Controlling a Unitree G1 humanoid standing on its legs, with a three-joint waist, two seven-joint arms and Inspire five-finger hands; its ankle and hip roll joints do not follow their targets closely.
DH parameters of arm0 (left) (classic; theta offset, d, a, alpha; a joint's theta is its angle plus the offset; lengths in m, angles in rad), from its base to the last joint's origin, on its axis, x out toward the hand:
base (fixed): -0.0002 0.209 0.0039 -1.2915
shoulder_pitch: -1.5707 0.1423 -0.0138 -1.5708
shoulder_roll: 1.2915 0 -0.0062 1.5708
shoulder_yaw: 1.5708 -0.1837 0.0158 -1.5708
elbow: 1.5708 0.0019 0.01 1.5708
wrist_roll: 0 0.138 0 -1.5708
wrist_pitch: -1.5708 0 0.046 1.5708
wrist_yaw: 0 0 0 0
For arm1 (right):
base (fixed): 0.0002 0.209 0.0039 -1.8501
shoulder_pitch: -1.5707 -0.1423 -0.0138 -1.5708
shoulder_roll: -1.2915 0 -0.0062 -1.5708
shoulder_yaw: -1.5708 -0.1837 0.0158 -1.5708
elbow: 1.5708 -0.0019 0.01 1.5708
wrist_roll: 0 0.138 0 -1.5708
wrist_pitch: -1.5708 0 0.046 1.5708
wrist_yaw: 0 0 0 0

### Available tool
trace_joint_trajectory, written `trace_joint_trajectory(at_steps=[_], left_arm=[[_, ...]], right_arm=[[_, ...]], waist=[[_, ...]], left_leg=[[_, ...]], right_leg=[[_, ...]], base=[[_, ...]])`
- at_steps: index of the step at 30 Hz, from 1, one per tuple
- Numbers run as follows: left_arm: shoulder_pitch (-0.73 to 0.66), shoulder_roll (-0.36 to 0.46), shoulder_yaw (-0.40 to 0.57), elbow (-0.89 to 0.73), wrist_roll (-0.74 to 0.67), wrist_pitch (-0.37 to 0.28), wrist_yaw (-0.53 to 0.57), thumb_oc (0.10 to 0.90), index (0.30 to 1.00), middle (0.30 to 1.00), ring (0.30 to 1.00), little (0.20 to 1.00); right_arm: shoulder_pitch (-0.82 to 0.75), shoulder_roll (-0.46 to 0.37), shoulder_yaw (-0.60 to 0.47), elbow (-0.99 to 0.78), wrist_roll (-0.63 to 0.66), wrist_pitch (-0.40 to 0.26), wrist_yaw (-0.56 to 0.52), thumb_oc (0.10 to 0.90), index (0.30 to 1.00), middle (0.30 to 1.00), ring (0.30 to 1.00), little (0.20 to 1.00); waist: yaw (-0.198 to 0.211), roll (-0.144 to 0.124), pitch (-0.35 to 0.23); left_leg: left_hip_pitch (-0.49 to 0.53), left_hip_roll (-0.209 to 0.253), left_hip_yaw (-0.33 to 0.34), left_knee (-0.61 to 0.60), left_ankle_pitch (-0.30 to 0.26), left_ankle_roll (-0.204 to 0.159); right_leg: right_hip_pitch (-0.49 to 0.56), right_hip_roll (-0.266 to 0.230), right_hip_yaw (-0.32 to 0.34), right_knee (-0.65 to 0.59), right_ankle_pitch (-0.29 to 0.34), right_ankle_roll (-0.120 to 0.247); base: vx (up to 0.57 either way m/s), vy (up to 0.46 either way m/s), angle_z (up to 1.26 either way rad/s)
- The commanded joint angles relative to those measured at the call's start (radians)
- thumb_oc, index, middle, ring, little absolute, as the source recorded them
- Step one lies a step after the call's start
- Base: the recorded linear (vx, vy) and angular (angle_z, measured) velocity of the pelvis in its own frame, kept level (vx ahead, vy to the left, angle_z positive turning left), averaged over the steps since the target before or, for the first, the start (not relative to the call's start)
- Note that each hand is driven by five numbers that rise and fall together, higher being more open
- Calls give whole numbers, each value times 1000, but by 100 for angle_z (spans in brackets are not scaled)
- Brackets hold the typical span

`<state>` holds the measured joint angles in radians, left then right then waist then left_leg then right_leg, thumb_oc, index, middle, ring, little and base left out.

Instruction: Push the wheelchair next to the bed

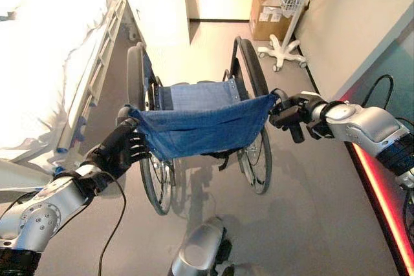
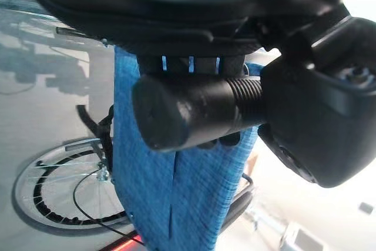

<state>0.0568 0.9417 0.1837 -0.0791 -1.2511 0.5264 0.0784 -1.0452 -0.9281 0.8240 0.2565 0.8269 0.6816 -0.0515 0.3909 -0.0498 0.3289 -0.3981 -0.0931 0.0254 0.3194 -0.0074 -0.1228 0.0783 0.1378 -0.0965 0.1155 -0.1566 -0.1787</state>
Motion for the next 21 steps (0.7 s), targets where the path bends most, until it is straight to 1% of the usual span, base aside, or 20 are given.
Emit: trace_joint_trajectory(at_steps=[1,2,3,4,5,6,7,8,9,10,11,12,13,14,15,16,17,19,20,21], left_arm=[[-97,85,68,14,52,-151,-27,400,300,300,300,300],[-106,84,61,17,57,-149,-32,400,300,300,300,300],[-131,85,49,25,63,-142,-35,400,300,300,300,300],[-146,92,46,34,59,-131,-28,400,300,300,300,300],[-149,95,45,36,60,-128,-28,400,300,300,300,300],[-166,106,50,55,68,-110,-24,400,300,300,300,300],[-178,109,49,64,76,-105,-26,400,300,300,300,300],[-183,111,49,70,79,-104,-29,400,300,300,300,300],[-204,115,40,87,83,-99,-38,400,300,300,300,300],[-212,116,35,89,83,-95,-38,400,300,300,300,300],[-235,131,13,98,67,-90,-39,400,300,300,300,300],[-244,136,4,104,63,-90,-42,400,300,300,300,300],[-262,146,-16,108,53,-92,-48,400,300,300,300,300],[-275,158,-29,111,42,-95,-58,400,300,300,300,300],[-297,175,-48,115,22,-102,-67,400,300,300,300,300],[-324,193,-71,118,-6,-112,-68,400,300,300,300,300],[-334,200,-77,117,-21,-116,-60,400,300,300,300,300],[-374,218,-110,131,-45,-126,-45,400,300,300,300,300],[-385,220,-117,136,-44,-126,-45,400,300,300,300,300],[-385,222,-119,136,-37,-125,-33,400,300,300,300,300]], right_arm=[[-88,58,-83,-127,-65,-148,36,400,300,300,300,300],[-81,60,-88,-125,-69,-147,34,400,300,300,300,300],[-59,76,-103,-106,-87,-158,43,400,300,300,300,300],[-48,97,-107,-80,-97,-175,58,400,300,300,300,300],[-45,100,-109,-74,-100,-180,62,400,300,300,300,300],[-37,118,-112,-48,-120,-205,82,400,300,300,300,300],[-34,123,-117,-43,-127,-212,86,400,300,300,300,300],[-33,124,-120,-40,-127,-215,88,400,300,300,300,300],[-37,122,-120,-34,-122,-225,91,400,300,300,300,300],[-40,122,-119,-34,-120,-225,90,400,300,300,300,300],[-36,124,-119,-40,-120,-224,81,400,300,300,300,300],[-33,123,-120,-43,-123,-224,80,400,300,300,300,300],[-29,113,-122,-53,-124,-218,75,400,300,300,300,300],[-27,102,-123,-62,-126,-213,68,400,300,300,300,300],[-21,80,-129,-72,-136,-208,69,400,300,300,300,300],[-15,47,-137,-79,-142,-213,73,400,300,300,300,300],[-16,35,-136,-79,-143,-223,79,400,300,300,300,300],[-45,16,-121,-81,-122,-229,67,400,300,300,300,300],[-53,12,-119,-84,-114,-224,62,400,300,300,300,300],[-77,-1,-117,-106,-90,-208,65,400,300,300,300,300]], waist=[[-29,-37,-115],[-31,-41,-117],[-29,-53,-132],[-18,-73,-148],[-13,-78,-150],[9,-107,-159],[17,-103,-163],[19,-102,-164],[11,-89,-164],[4,-85,-163],[-16,-74,-163],[-23,-69,-163],[-39,-54,-163],[-50,-39,-162],[-69,-20,-156],[-95,-5,-135],[-103,-1,-129],[-137,-1,-103],[-143,1,-97],[-152,-8,-91]], left_leg=[[24,-7,239,-121,160,79],[28,-13,253,-115,140,88],[53,-27,269,-130,82,128],[79,-57,240,-142,36,164],[82,-67,230,-145,29,172],[112,-102,206,-162,-8,230],[120,-83,207,-175,15,238],[127,-81,194,-179,14,238],[155,-59,150,-181,20,225],[164,-54,139,-178,18,222],[178,-53,107,-168,15,219],[182,-53,95,-166,16,217],[193,-48,69,-161,17,211],[202,-40,43,-156,17,203],[218,-34,-4,-144,11,191],[255,-36,-66,-135,-12,181],[270,-37,-89,-133,-23,178],[326,-37,-148,-135,-80,175],[347,-29,-164,-137,-97,173],[389,-7,-190,-147,-125,162]], right_leg=[[190,-1,-237,-51,-31,200],[193,-4,-245,-42,-41,202],[197,-14,-256,-11,-42,219],[202,-28,-250,28,-2,257],[203,-33,-248,42,13,270],[176,-55,-245,240,213,387],[141,-39,-243,331,296,411],[125,-35,-237,377,319,425],[47,-29,-209,518,396,441],[26,-39,-201,533,398,441],[-4,-86,-176,500,346,438],[-9,-106,-173,485,319,428],[-22,-151,-170,439,267,400],[-33,-172,-170,397,211,373],[-59,-192,-155,284,159,343],[-84,-213,-139,161,137,329],[-108,-225,-126,119,148,328],[-182,-289,-94,14,233,349],[-196,-304,-86,-23,253,357],[-232,-333,-76,-83,297,379]], base=[[300,-80,20],[489,-84,41],[467,-6,53],[446,6,51],[533,29,29],[411,-28,24],[430,-49,21],[314,-163,26],[310,-126,12],[405,-119,40],[278,-31,50],[312,-42,73],[231,-73,57],[272,-141,72],[290,-214,94],[279,-226,98],[255,-240,132],[247,-264,117],[396,-393,100],[361,-332,88]])
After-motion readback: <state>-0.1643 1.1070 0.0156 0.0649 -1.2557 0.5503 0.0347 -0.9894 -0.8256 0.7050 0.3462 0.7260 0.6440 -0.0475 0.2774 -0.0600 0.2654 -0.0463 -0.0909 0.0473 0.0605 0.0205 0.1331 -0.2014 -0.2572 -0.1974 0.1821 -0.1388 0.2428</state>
